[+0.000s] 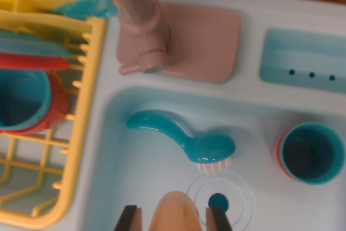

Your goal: Pick detergent from the sink

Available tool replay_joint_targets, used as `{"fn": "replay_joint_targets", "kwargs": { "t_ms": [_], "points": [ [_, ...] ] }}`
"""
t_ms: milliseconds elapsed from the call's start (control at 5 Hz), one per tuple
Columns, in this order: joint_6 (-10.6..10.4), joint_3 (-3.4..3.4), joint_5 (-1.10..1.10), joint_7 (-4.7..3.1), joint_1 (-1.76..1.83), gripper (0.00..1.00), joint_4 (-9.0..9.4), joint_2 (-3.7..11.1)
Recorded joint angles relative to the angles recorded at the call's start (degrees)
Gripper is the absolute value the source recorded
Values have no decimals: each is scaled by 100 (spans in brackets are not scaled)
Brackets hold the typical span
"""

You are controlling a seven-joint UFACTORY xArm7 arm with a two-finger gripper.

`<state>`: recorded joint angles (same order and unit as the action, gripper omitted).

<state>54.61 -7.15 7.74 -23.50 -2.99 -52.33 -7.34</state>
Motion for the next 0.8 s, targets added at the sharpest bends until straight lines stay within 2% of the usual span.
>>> {"fn": "replay_joint_targets", "kwargs": {
  "t_ms": [200, 400, 600, 800],
  "points": [
    [0, 0, 0, 0, 0, 100, 0, 0],
    [271, 3, -35, 45, -4, 100, -194, -80],
    [271, 3, -35, 45, -4, 100, -194, -80],
    [542, 7, -71, 91, -9, 100, -388, -159]
  ]
}}
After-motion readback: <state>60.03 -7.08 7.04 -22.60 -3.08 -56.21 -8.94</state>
